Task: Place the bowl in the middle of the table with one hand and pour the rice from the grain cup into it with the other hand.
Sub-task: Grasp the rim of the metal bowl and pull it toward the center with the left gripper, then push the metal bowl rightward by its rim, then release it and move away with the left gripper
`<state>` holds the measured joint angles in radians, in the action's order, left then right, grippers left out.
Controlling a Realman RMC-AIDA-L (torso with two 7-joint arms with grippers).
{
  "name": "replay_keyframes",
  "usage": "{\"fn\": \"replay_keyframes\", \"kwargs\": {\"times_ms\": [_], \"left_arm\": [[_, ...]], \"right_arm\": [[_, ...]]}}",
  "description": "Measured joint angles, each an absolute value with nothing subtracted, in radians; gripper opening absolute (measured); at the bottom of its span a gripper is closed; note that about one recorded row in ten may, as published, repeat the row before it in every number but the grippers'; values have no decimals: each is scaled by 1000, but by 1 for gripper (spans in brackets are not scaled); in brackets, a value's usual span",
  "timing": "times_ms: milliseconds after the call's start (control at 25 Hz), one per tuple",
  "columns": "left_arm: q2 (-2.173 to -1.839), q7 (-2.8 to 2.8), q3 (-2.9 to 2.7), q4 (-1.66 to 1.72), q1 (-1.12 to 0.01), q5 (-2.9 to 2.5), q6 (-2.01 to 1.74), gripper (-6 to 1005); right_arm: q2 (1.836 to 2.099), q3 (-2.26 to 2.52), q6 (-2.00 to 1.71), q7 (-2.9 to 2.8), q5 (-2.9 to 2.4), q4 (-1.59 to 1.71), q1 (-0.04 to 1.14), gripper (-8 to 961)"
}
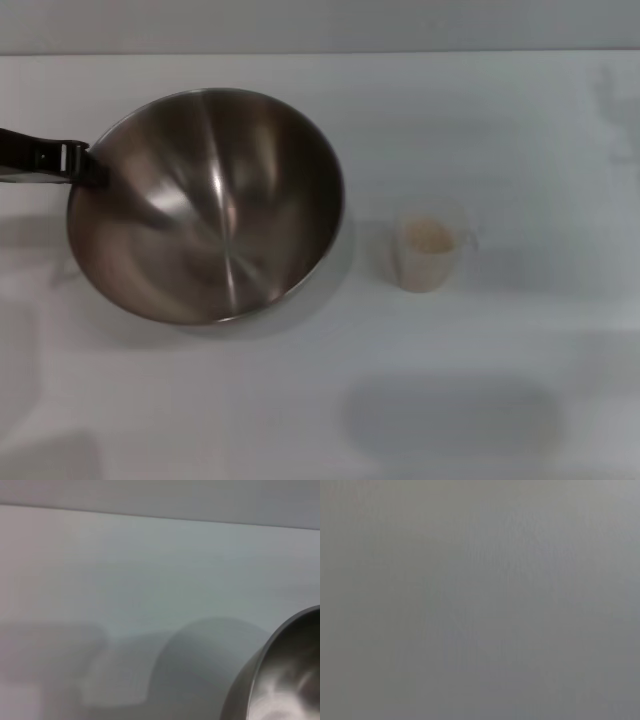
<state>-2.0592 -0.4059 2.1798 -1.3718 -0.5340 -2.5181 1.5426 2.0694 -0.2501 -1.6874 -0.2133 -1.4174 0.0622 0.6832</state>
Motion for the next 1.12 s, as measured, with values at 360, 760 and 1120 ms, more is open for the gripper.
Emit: {"fn": "replay_keyframes", "kwargs": {"times_ms": [360,760,1120], "left_arm": [[-2067,-363,2043,-1367,-555,-2509,1466,39],[-2069,-320,1929,-1324,-565,-2498,1383,39],[-2067,-319,1898,-1266,-587,-2521,1357,39]], "right_arm": [[2069,-250,-1687,-213,-1417,63,681,533],[2069,-250,-1687,-213,-1417,63,679,533],[2069,-250,-1692,-213,-1417,63,676,533]]}}
